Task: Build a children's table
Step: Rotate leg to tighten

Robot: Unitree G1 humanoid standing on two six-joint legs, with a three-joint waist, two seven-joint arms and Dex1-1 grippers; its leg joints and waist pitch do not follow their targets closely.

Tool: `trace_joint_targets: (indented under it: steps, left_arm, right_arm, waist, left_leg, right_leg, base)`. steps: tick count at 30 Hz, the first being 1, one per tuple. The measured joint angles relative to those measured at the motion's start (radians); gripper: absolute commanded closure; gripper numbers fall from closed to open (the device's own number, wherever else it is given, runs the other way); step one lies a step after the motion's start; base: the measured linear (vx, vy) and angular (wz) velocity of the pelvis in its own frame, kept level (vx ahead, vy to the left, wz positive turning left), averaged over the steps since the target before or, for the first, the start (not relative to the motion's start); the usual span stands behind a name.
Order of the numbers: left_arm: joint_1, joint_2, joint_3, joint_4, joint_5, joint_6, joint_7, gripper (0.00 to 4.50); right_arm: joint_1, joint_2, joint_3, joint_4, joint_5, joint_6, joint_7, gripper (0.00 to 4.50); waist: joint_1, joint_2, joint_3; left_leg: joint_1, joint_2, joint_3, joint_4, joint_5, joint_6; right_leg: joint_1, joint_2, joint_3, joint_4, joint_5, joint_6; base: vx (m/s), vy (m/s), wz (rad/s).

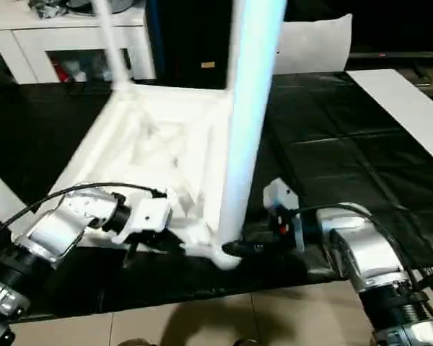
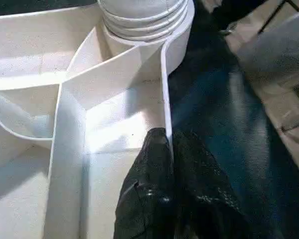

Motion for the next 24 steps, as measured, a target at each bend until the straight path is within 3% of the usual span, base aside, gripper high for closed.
trace_joint_targets:
  steps: [13, 17, 20, 24]
  left_arm:
    - [0.000, -0.002, -0.006, 0.002, -0.008, -0.018, -0.012, 4.50]
    - [-0.002, -0.021, 0.007, -0.002, -0.009, 0.070, 0.007, 4.50]
    - [-0.007, -0.039, 0.036, 0.000, -0.002, 0.163, 0.067, 4.50]
    - [-0.008, -0.073, 0.071, -0.005, 0.010, 0.301, 0.166, 4.50]
  right_arm:
    - [0.002, -0.003, 0.023, -0.009, 0.025, 0.015, 0.053, 2.40]
    - [0.030, 0.020, 0.002, -0.033, 0.029, 0.036, -0.002, 2.43]
    - [0.026, 0.069, -0.027, -0.036, 0.016, 0.084, -0.125, 2.46]
    - [-0.014, 0.167, -0.059, -0.013, -0.030, 0.155, -0.327, 2.47]
  waist:
    - [0.008, -0.001, 0.000]
    - [0.008, -0.001, 0.000]
    - [-0.003, -0.001, 0.000]
    - [-0.053, -0.004, 0.001]
  left_leg:
    - [0.001, 0.003, 0.009, 0.001, 0.000, 0.000]
    - [0.003, 0.007, 0.012, 0.002, 0.000, 0.000]
    - [0.004, 0.008, 0.012, 0.006, 0.001, -0.002]
    - [0.008, 0.009, 0.012, 0.007, 0.004, -0.007]
  right_leg:
    - [0.000, 0.000, 0.000, 0.001, 0.000, 0.000]
    - [0.000, 0.000, 0.000, 0.002, 0.000, 0.000]
    - [0.000, 0.000, 0.001, 0.005, -0.001, 0.003]
    - [0.000, 0.001, 0.000, 0.006, -0.001, 0.003]
  base:
    - [0.000, 0.000, 0.00]
    - [0.000, 0.000, 0.00]
    - [0.000, 0.000, 0.00]
    - [0.000, 0.000, 0.00]
